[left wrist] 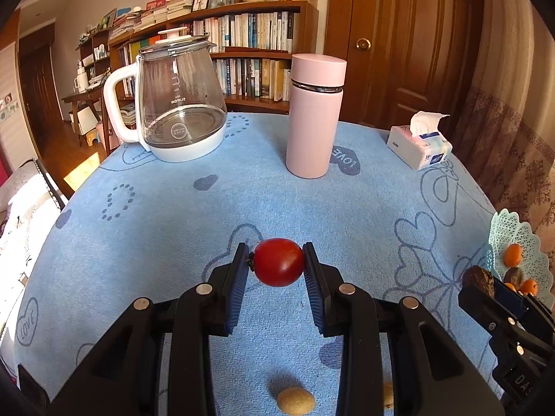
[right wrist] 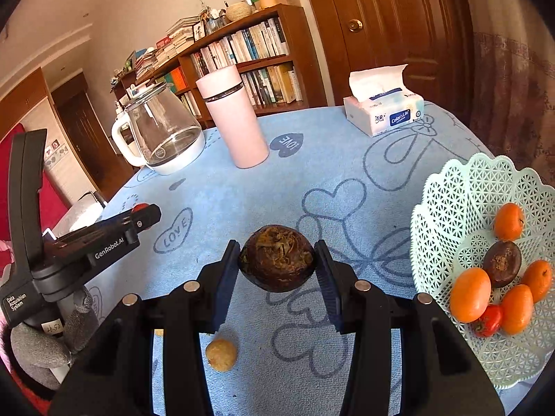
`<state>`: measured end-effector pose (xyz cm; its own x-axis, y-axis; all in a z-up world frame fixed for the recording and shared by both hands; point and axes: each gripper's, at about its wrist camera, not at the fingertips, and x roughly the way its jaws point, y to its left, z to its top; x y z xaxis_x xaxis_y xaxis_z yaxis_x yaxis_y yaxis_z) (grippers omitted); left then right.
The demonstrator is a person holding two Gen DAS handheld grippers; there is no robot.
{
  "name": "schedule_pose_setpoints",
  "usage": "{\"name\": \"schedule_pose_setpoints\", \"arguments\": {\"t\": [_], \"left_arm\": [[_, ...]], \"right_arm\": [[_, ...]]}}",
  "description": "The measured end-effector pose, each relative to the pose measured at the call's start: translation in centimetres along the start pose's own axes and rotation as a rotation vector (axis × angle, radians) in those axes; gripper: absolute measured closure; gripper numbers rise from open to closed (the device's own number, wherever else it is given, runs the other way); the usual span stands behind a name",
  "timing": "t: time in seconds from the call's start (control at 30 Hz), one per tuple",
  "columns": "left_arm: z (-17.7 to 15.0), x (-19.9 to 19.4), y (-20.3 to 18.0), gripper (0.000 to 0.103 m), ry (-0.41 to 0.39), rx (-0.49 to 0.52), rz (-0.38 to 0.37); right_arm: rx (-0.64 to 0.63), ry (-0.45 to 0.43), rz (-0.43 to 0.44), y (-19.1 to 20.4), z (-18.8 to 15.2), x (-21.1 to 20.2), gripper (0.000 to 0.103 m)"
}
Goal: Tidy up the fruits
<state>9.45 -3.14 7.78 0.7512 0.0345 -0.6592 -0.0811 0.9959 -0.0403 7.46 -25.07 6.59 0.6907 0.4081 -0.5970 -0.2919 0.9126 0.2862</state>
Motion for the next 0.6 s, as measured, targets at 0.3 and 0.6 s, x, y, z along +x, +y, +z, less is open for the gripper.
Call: {"name": "schedule_pose_setpoints", "arguments": {"t": [0.3, 0.6], "left_arm": [[-0.3, 0.1, -0.8, 0.071, 0.004, 0.022, -0.009], [-0.7, 0.2, -1.4, 0.071, 0.01, 0.042, -0.017]], "right_arm": [[0.058, -0.043, -0.013, -2.0, 0.3, -1.6, 0.058], [0.156, -0.097, -0.048, -5.8, 1.1, -3.5, 0.058]]}}
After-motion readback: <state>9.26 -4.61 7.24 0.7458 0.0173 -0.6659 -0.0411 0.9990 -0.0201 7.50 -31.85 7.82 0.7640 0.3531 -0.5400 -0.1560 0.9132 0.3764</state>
